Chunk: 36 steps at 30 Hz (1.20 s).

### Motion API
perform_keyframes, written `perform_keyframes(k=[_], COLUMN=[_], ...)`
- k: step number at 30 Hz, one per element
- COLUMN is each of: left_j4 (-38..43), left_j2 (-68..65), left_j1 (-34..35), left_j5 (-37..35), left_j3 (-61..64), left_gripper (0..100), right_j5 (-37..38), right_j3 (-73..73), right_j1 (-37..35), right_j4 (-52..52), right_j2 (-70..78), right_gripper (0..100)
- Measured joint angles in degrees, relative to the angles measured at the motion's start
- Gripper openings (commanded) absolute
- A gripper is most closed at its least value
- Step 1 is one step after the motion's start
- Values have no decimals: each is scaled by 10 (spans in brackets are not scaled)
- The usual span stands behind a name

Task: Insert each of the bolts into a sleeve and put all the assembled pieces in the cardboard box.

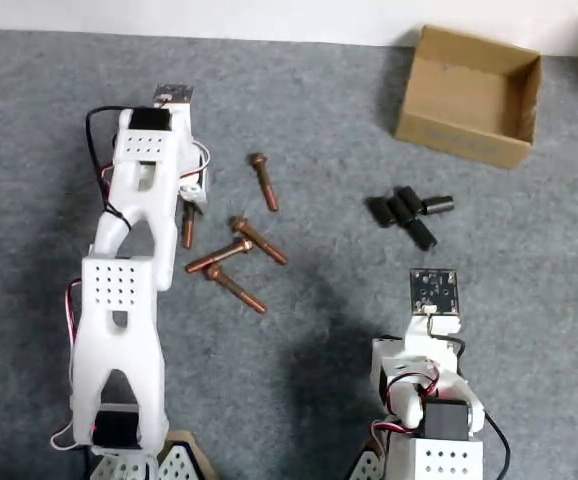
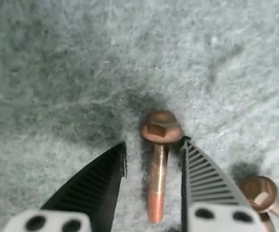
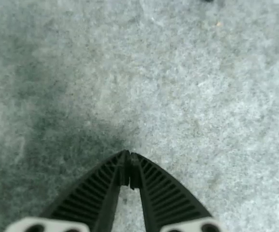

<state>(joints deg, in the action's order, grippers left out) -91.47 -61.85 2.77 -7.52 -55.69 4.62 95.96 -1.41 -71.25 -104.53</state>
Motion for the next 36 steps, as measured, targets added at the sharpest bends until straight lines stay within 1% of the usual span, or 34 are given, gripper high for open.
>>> perform_keyframes(k=[3,4,7,9,11,14,15,18,21,27,36], left_j4=[0,0,-3,0,1,-1,-5,-40,-81,-92,-96], left_j2=[-3,-3,-3,-3,-5,-5,-6,-11,0,84,300], left_j1=[-14,-18,-25,-38,-46,-49,-51,-59,-64,-66,-69], left_j5=[1,1,-1,-3,2,2,12,37,40,40,38], left_j3=[-2,-2,-3,-3,-4,-4,-4,-21,-11,102,369], left_gripper=[165,138,0,31,6,5,5,5,5,5,5], right_j5=[0,0,0,0,0,0,0,0,0,0,0], right_j3=[0,0,0,0,0,0,0,0,0,0,0], right_j1=[0,0,0,0,0,0,0,0,0,0,0], right_j4=[0,0,0,0,0,0,0,0,0,0,8], right_j2=[0,0,0,0,0,0,0,0,0,0,0], right_gripper=[5,5,5,5,5,5,5,5,5,5,5])
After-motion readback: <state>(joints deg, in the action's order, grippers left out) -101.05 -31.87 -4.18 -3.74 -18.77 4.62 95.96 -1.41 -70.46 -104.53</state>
